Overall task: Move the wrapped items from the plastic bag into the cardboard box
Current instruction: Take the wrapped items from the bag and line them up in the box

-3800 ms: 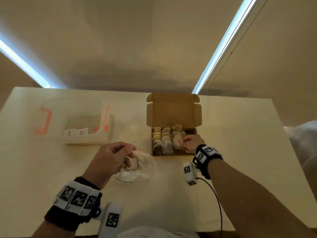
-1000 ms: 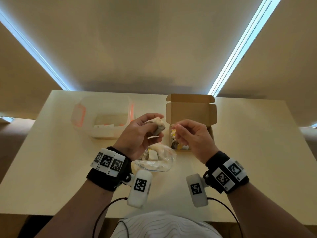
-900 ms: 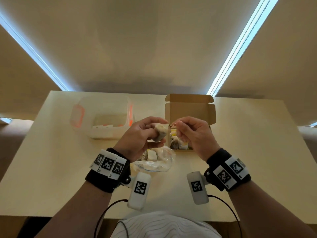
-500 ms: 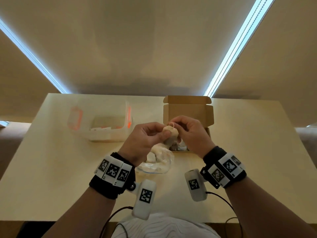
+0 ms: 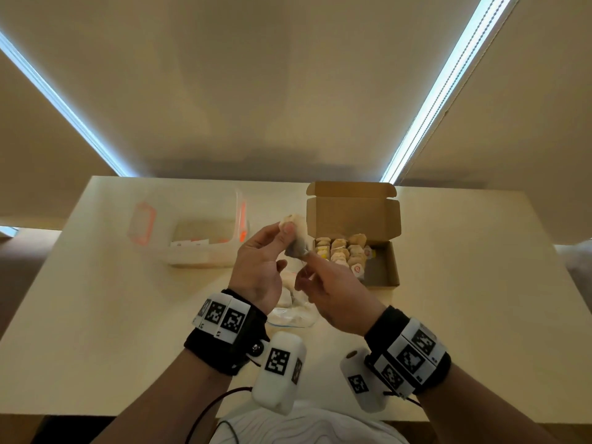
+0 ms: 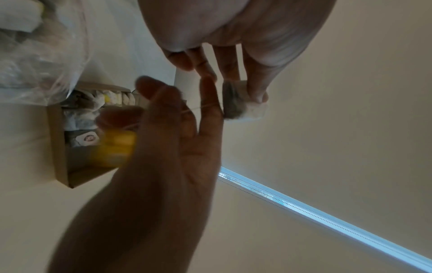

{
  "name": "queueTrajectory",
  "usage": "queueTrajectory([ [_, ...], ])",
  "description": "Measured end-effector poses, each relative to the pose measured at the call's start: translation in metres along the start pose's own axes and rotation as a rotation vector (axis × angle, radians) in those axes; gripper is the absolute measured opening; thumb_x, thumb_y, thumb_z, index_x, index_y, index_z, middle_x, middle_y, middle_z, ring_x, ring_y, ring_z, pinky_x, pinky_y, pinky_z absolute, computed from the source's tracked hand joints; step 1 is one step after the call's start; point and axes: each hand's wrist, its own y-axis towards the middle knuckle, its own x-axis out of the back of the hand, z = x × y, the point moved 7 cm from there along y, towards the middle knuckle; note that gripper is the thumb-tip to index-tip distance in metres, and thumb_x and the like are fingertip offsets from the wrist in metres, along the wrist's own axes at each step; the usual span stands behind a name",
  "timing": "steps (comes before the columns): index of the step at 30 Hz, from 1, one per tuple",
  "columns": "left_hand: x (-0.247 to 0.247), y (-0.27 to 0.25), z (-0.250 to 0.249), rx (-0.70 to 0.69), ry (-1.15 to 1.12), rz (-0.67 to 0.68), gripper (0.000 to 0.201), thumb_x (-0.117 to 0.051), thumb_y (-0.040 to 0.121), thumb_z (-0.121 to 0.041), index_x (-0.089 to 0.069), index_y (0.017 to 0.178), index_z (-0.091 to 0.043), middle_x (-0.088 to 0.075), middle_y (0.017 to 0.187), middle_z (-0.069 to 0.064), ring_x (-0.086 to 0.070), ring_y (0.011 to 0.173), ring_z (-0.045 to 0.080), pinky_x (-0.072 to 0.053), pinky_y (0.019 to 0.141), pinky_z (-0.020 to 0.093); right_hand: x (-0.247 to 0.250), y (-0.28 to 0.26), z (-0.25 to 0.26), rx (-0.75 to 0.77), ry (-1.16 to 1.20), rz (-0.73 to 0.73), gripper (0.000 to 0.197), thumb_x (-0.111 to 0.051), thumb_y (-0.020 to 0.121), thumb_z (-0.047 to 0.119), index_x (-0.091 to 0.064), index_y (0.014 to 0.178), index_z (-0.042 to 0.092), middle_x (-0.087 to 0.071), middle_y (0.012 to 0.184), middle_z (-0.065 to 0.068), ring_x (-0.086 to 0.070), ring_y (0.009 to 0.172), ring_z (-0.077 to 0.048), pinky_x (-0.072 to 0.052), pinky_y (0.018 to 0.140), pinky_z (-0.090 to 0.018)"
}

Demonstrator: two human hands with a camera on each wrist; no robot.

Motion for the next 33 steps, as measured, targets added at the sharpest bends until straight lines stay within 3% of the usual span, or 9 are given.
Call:
queueTrajectory([
  [3,0.002,0.004,0.002,0.033,-0.062,0.004,0.02,-0.066,0.081,-0.029,-0.071,0.096,-0.017,-0.073,0.091,0.003,-0.063,0.092,0.018,-0.039,0.08,0.035,-0.008,-0.005,-0.001,0.008,-0.11,0.085,0.042,-0.044,0.103,0.015,-0.041,0.142,0.03,-0.065,0.097,0.009,-0.055,0.079,-0.001,-0.045,0.071,-0.008],
  [7,-0.002,0.006,0.006,0.124,-0.162,0.043,0.039,-0.066,0.08,-0.03,-0.064,0.114,-0.013,-0.073,0.102,0.002,-0.066,0.09,0.015,-0.038,0.082,0.033,-0.008,-0.005,-0.005,-0.006,-0.187,0.108,0.036,-0.037,0.105,0.012,-0.051,0.137,0.019,-0.07,0.096,0.003,-0.056,0.08,-0.004,-0.042,0.069,-0.006],
  [9,-0.002,0.007,0.003,0.129,-0.198,0.033,0.033,-0.068,0.079,-0.028,-0.065,0.109,-0.014,-0.073,0.1,0.003,-0.068,0.085,0.015,-0.041,0.084,0.032,-0.008,-0.007,-0.005,-0.014,-0.209,0.124,0.036,-0.038,0.104,0.011,-0.053,0.136,0.019,-0.071,0.098,0.004,-0.054,0.075,0.0,-0.041,0.068,-0.006],
  [13,0.009,0.013,-0.001,0.082,-0.135,-0.099,0.022,-0.07,0.084,-0.02,-0.07,0.104,-0.011,-0.069,0.103,0.012,-0.067,0.086,0.022,-0.05,0.08,0.033,-0.001,-0.014,-0.003,-0.066,-0.307,0.209,0.052,-0.041,0.099,0.003,-0.041,0.145,0.026,-0.066,0.115,0.006,-0.045,0.088,-0.001,-0.038,0.075,-0.014],
  [16,0.013,0.016,-0.003,0.011,-0.058,-0.165,0.013,-0.069,0.087,-0.016,-0.071,0.099,-0.009,-0.071,0.094,0.011,-0.066,0.087,0.024,-0.056,0.077,0.034,0.008,-0.018,0.002,-0.113,-0.326,0.267,0.063,-0.044,0.092,-0.005,-0.036,0.145,0.028,-0.062,0.122,0.003,-0.051,0.093,-0.01,-0.05,0.082,-0.027],
  [23,0.002,0.009,-0.01,-0.137,0.121,-0.137,0.008,-0.067,0.09,-0.007,-0.067,0.097,-0.008,-0.073,0.071,0.002,-0.069,0.063,0.014,-0.059,0.064,0.027,0.045,-0.002,0.011,-0.016,-0.146,-0.049,0.008,-0.058,0.097,0.017,-0.057,0.099,0.024,-0.067,0.089,0.011,-0.063,0.081,-0.004,-0.057,0.077,-0.027],
  [26,-0.004,0.004,-0.02,-0.206,0.152,-0.11,0.018,-0.069,0.088,-0.012,-0.064,0.105,-0.009,-0.075,0.077,0.009,-0.072,0.069,0.02,-0.06,0.068,0.033,0.05,0.006,-0.011,-0.042,-0.127,-0.2,0.033,-0.073,0.086,0.022,-0.056,0.115,0.023,-0.064,0.108,0.008,-0.061,0.095,-0.007,-0.054,0.082,-0.027],
  [29,-0.011,0.004,-0.026,-0.209,0.133,-0.07,0.024,-0.068,0.089,-0.01,-0.065,0.112,-0.011,-0.076,0.087,0.01,-0.073,0.08,0.023,-0.061,0.075,0.037,0.027,0.023,-0.025,-0.144,-0.02,-0.047,0.07,-0.078,0.082,0.03,-0.04,0.141,0.03,-0.05,0.138,0.009,-0.05,0.124,-0.011,-0.05,0.095,-0.03],
  [33,-0.01,0.009,-0.031,-0.177,0.081,-0.087,0.014,-0.07,0.086,-0.01,-0.072,0.1,-0.012,-0.074,0.096,0.013,-0.07,0.091,0.033,-0.058,0.079,0.041,0.008,0.036,-0.018,-0.184,0.231,-0.049,0.027,-0.064,0.094,0.02,-0.065,0.121,0.014,-0.071,0.108,0.004,-0.067,0.1,-0.01,-0.055,0.09,-0.033],
])
